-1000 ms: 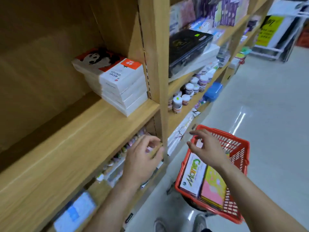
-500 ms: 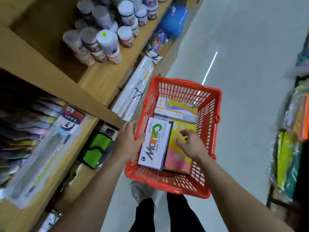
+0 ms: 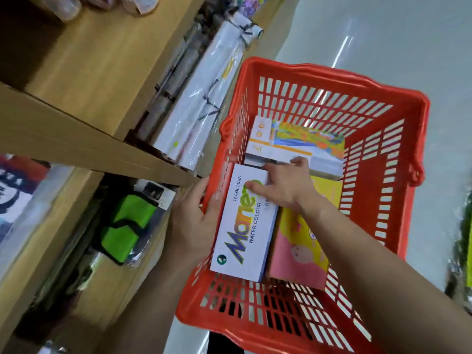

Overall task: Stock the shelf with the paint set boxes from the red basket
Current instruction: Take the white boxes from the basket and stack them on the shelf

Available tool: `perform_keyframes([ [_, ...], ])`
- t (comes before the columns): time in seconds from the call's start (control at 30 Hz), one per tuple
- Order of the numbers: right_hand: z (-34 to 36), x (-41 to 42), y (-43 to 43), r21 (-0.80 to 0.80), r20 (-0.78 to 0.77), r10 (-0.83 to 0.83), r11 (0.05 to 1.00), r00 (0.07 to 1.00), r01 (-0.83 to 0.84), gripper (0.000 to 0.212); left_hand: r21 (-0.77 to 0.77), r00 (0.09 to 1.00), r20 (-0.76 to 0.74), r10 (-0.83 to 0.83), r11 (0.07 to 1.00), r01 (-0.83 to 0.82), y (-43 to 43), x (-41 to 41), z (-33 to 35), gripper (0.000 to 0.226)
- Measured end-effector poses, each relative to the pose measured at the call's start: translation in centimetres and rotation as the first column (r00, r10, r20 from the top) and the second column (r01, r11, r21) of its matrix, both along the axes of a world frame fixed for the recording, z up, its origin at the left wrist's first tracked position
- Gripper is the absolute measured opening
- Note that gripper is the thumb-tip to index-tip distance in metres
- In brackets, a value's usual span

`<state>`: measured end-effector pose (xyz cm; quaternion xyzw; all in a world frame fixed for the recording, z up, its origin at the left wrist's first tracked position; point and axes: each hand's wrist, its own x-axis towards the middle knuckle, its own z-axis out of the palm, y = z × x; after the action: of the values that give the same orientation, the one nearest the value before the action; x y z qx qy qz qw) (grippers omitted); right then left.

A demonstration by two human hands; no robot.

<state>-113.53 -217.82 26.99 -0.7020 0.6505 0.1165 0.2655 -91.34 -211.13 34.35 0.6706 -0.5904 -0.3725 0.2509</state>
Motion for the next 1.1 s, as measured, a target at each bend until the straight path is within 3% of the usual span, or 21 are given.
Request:
perform_keyframes([
  [0.1, 0.1, 0.0, -0.5, 0.055, -0.021, 0.033, 0.998, 0.999, -0.032, 0.105, 0.001, 1.000, 0.005, 0.012, 1.000, -0.012, 0.2, 0.0, 0.0, 0.029],
  [0.3, 0.9, 0.1, 0.4, 0.007, 0.035, 0.001, 1.000, 0.999, -0.001, 0.106, 0.025, 0.999, 0.012, 0.052, 0.998, -0.052, 0.5, 0.0, 0.2, 0.029],
  [0.57, 4.5, -1.7, 2.2, -0.104, 0.316, -0.046, 0.991, 0.947, 0.083, 0.091, 0.019, 0.999, -0.006, 0.041, 0.999, -0.041, 0.6, 0.3, -0.1, 0.024],
  [0.83, 6.2, -2.6, 2.5, 0.024, 0.443, -0.146, 0.988, 0.884, 0.151, 0.081, 0.045, 0.996, -0.060, 0.070, 0.997, -0.067, 0.6, 0.3, -0.1, 0.025],
  [0.9, 6.4, -2.8, 3.3, 0.099, 0.541, -0.249, 0.967, 0.804, 0.233, 0.078, 0.058, 0.994, -0.081, 0.075, 0.996, -0.070, 0.7, 0.3, -0.2, 0.025],
  [0.97, 6.3, -2.4, 5.0, 0.198, 0.657, -0.404, 0.907, 0.636, 0.371, 0.079, 0.069, 0.992, -0.095, 0.083, 0.995, -0.077, 0.6, 0.3, 0.0, 0.021],
  [1.1, 5.5, -0.2, 8.9, 0.318, 0.732, -0.620, 0.678, 0.283, 0.662, 0.095, 0.094, 0.986, -0.111, 0.123, 0.989, -0.113, 0.6, 0.2, 0.7, 0.019],
])
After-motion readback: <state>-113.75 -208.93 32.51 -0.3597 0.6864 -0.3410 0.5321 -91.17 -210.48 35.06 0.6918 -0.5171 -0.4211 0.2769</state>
